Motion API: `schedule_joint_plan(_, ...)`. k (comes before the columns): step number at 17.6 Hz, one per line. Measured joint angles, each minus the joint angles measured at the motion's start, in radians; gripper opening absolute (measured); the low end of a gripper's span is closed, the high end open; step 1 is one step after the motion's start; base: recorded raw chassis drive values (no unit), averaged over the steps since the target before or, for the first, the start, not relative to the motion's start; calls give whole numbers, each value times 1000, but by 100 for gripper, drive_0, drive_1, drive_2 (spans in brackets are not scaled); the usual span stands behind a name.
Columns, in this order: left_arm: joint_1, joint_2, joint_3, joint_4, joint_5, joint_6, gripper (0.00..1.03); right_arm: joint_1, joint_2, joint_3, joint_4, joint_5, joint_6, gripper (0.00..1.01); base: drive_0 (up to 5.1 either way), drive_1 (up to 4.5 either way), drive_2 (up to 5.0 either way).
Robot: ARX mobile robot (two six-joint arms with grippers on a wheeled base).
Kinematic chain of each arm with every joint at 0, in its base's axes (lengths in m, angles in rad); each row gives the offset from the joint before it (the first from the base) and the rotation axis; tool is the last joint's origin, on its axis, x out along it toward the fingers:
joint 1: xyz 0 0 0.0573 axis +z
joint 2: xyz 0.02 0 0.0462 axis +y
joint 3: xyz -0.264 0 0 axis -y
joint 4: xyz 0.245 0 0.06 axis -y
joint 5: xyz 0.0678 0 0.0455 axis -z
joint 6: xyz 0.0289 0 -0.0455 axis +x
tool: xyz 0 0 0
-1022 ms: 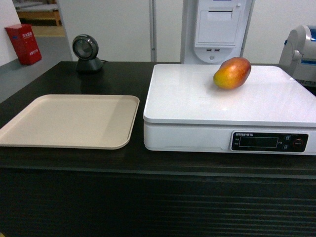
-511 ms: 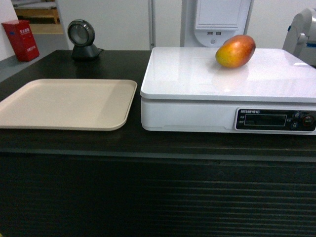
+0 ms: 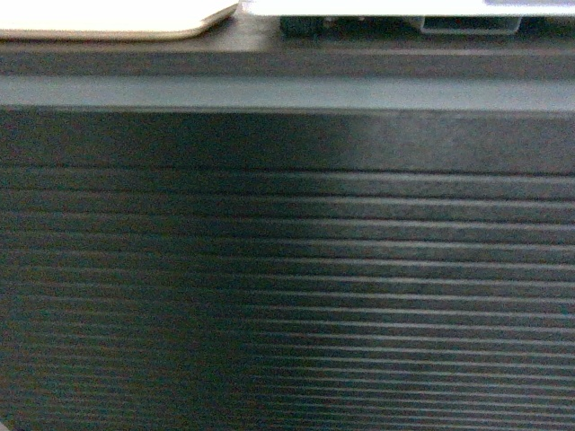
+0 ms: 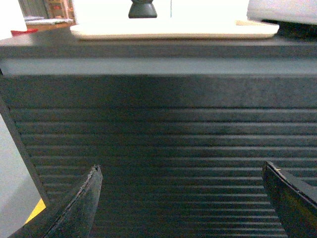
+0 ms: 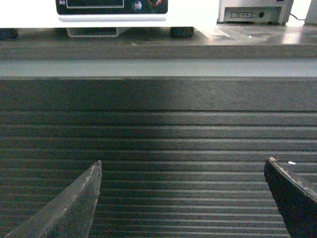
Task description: Place dark red mango on scale at checkout
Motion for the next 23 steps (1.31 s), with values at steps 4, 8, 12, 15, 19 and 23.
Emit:
schedule_joint_plan(4,0,0,0,-1,0,0,98,0,0,0,0,1,0,98,0,0,0)
schedule_joint_plan(8,0,0,0,0,0,0,98,0,0,0,0,1,0,98,0,0,0)
schedule_joint_plan(12,0,0,0,0,0,0,98,0,0,0,0,0,0,98,0,0,0)
schedule_joint_plan(15,0,0,0,-5,1,2,98,0,0,0,-3,2,0,98,0,0,0)
schedule_joint_plan(19,0,0,0,-3,0,3,98,0,0,0,-1,1,0,98,0,0,0)
schedule_joint_plan(23,0,0,0,-2,0,3,98,0,0,0,-1,1,0,98,0,0,0)
